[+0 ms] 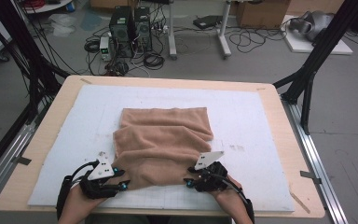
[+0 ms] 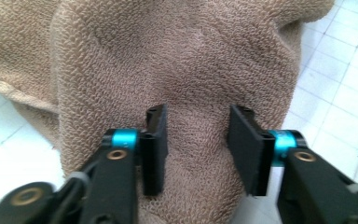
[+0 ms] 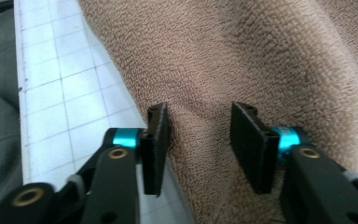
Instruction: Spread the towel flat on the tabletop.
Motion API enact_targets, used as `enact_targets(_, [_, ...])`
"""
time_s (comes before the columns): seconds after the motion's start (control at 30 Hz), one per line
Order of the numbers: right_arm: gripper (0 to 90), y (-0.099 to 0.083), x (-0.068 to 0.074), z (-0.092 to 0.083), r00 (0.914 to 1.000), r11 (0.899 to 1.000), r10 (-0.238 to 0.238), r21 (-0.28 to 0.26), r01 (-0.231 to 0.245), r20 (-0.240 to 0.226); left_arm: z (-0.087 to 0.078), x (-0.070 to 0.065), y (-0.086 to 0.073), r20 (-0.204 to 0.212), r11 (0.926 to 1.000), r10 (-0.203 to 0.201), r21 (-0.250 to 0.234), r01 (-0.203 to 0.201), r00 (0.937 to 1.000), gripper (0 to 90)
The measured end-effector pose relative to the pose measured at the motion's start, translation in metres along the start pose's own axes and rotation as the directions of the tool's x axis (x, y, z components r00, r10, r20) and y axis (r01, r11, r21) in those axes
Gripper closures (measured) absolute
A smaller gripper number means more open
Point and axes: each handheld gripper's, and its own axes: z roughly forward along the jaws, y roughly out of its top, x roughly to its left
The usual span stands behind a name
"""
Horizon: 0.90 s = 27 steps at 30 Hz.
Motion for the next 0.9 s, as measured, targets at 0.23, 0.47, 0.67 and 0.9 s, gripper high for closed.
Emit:
enact_targets(0.23, [83.2, 0.002, -0.002, 0.000, 0.9994, 1.000, -0.016, 0.000, 0.016, -0.030, -0.001, 0.001, 0.002, 0.009, 0.9999, 0.007, -0.013, -0.006, 0.9999, 83.6])
enact_targets(0.47, [84.0, 0.005, 0.003, -0.016, 0.9992, 0.999, -0.030, -0.020, 0.029, -0.028, -0.023, 0.001, 0.009, -0.038, 0.9967, -0.002, -0.081, -0.001, 0.9993, 84.8])
enact_targets(0.67, [84.1, 0.016, 0.011, -0.040, 0.9981, 0.997, -0.060, -0.056, 0.060, -0.011, -0.046, 0.001, 0.021, -0.041, 0.9908, 0.000, -0.135, -0.006, 0.9992, 84.9])
enact_targets(0.9, [84.0, 0.025, 0.003, -0.049, 0.9984, 0.996, -0.055, -0.063, 0.056, 0.008, -0.046, 0.011, 0.031, -0.047, 0.9892, -0.015, -0.146, 0.008, 0.9988, 84.9])
